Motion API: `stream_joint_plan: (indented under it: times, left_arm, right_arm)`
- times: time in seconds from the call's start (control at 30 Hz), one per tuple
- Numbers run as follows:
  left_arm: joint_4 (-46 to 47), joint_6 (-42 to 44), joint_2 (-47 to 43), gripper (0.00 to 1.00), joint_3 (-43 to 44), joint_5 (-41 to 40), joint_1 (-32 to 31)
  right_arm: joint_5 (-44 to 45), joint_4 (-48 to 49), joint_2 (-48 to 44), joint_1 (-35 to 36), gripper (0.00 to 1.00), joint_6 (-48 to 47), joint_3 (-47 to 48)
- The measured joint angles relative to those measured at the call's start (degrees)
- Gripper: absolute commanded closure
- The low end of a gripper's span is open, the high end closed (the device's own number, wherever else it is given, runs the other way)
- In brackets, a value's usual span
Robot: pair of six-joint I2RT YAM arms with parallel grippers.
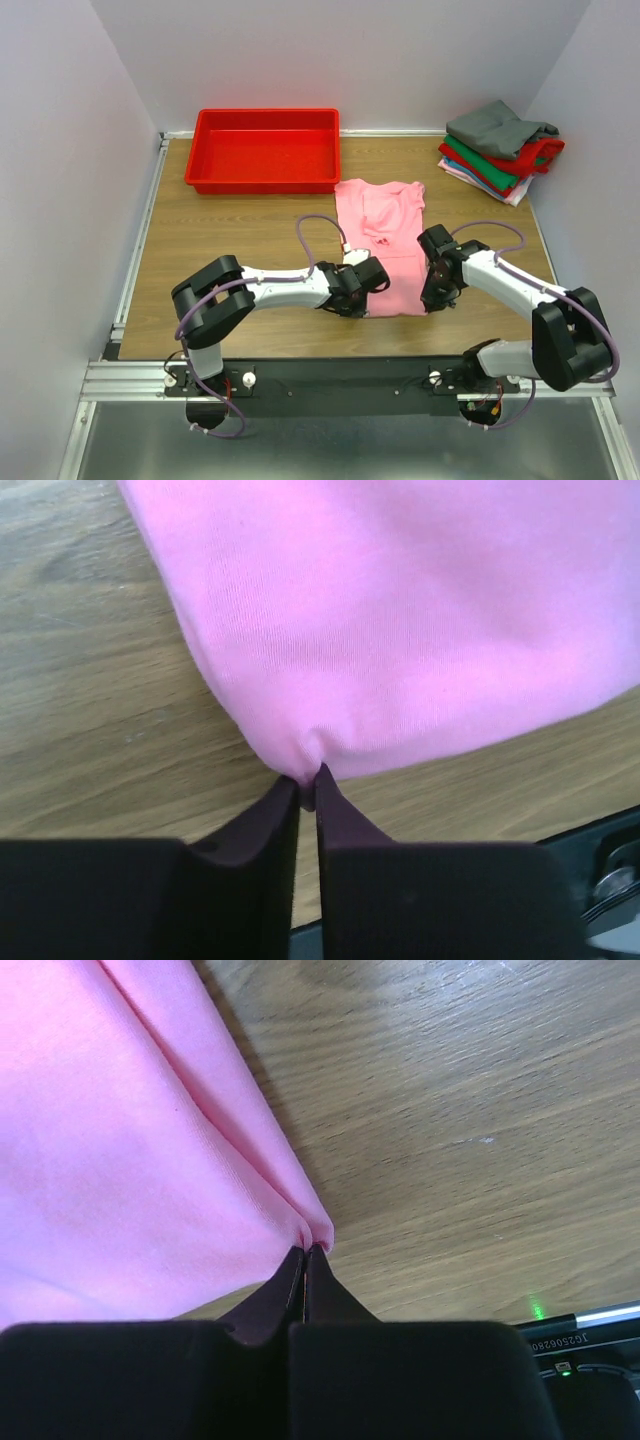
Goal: Fold and stack the t-shirts
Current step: Fold the tshirt
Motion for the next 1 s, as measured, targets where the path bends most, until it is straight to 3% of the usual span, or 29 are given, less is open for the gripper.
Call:
stream_joint_plan:
  times: [0.23, 0.47, 1.0]
  left_arm:
    - [1.07, 0.59, 0.09, 1.0, 0.0, -0.24, -0.24]
    - [-2.25, 0.17, -7.58, 1.0, -1.05, -0.44, -0.52]
    - [-10.36, -1.68, -16.68, 1.0, 3.74, 0.28, -6.75]
  right_arm:
    - [-0.44, -0.85, -2.45, 0.0, 0.99, -0.63, 0.5]
    - [-1.36, -5.68, -5.49, 0.0, 0.99, -1.95, 7.69]
    - [-2.84, -22.18, -14.6, 0.0, 0.99, -3.65, 20.7]
